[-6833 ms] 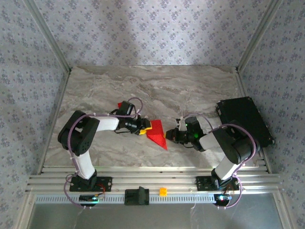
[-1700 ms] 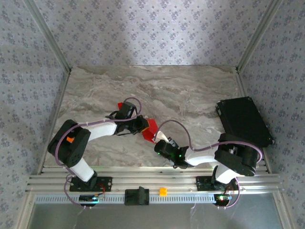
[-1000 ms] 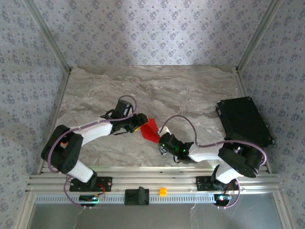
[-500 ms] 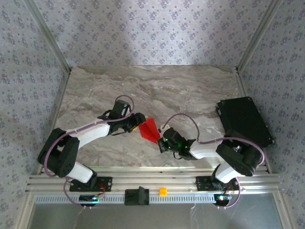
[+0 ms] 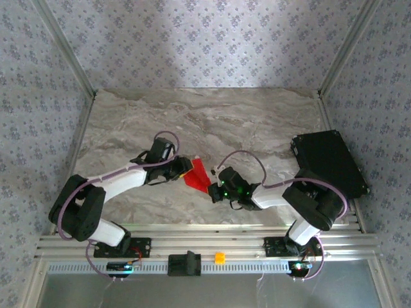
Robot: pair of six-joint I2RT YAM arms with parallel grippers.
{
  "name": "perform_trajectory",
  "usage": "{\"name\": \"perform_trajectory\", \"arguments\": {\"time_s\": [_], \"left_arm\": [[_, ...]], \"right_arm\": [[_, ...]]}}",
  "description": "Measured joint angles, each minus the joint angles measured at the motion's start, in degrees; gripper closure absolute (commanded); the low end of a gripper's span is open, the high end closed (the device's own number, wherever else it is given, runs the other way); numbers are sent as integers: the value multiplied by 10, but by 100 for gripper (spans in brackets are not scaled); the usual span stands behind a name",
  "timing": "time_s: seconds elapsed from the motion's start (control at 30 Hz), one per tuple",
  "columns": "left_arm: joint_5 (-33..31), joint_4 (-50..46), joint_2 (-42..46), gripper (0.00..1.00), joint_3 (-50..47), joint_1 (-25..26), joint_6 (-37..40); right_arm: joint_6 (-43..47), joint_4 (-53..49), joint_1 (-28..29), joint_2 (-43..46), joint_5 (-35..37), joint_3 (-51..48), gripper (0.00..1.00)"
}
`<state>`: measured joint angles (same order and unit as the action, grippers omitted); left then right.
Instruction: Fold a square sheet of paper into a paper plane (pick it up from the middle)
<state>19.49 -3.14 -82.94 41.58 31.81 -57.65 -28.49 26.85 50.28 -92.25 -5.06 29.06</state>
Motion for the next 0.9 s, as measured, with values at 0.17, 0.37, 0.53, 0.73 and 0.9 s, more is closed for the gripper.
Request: {"name": "perform_trajectory", "arguments": {"time_s": [0.17, 0.37, 0.53, 0.73, 0.9], "left_arm": [[11, 21, 6, 91, -20, 0, -4], [48, 75, -12, 93, -28, 3, -10], [58, 98, -38, 93, -28, 12, -10], [60, 110, -72, 93, -24, 15, -10], [60, 115, -84, 93, -15, 17, -14]], "right_arm": [[-27, 1, -14, -7, -34, 5, 97], [-54, 25, -19, -20, -59, 5, 96], [-72, 35, -21, -24, -66, 5, 96], [-82, 39, -23, -27, -72, 4, 94], [-82, 38, -24, -27, -75, 4, 91]]}}
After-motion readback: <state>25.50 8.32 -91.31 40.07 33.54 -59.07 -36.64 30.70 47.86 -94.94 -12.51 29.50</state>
